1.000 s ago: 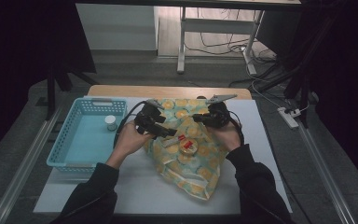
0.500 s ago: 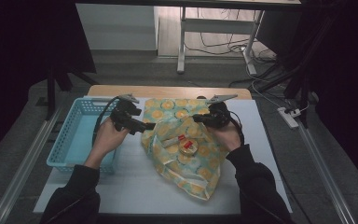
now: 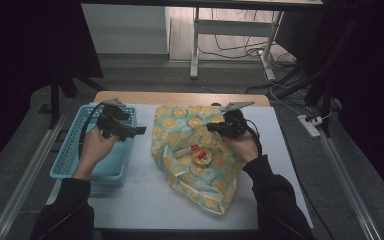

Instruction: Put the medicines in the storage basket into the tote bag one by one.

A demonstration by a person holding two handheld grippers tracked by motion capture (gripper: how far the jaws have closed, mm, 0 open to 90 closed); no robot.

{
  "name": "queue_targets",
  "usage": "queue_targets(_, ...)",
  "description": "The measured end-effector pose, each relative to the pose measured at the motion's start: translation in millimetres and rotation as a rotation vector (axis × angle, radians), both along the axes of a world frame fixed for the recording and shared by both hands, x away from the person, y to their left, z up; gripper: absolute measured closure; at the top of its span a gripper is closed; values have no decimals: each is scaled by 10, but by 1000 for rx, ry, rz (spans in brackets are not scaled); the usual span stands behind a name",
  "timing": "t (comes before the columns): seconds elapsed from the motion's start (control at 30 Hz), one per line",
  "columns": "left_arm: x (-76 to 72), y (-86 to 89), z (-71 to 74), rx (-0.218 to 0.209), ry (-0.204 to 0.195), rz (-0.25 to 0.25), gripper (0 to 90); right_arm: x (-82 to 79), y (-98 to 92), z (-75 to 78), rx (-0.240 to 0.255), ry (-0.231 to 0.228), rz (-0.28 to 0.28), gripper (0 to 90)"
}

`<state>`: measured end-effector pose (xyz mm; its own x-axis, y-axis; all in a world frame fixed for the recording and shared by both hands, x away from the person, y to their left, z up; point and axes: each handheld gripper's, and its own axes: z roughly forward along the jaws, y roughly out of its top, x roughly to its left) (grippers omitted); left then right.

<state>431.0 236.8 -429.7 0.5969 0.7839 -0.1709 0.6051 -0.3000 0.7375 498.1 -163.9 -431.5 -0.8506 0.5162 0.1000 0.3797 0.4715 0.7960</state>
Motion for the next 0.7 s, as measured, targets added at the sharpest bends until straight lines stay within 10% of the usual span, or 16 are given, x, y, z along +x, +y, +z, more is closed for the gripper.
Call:
queue_targets(0.27, 8, 274, -88, 40, -16, 83, 18, 2, -7, -12, 0, 2, -2, 900)
queue_targets(0.7, 172, 428, -351, 124, 74, 201, 12, 4, 1, -24, -2, 7, -1, 900)
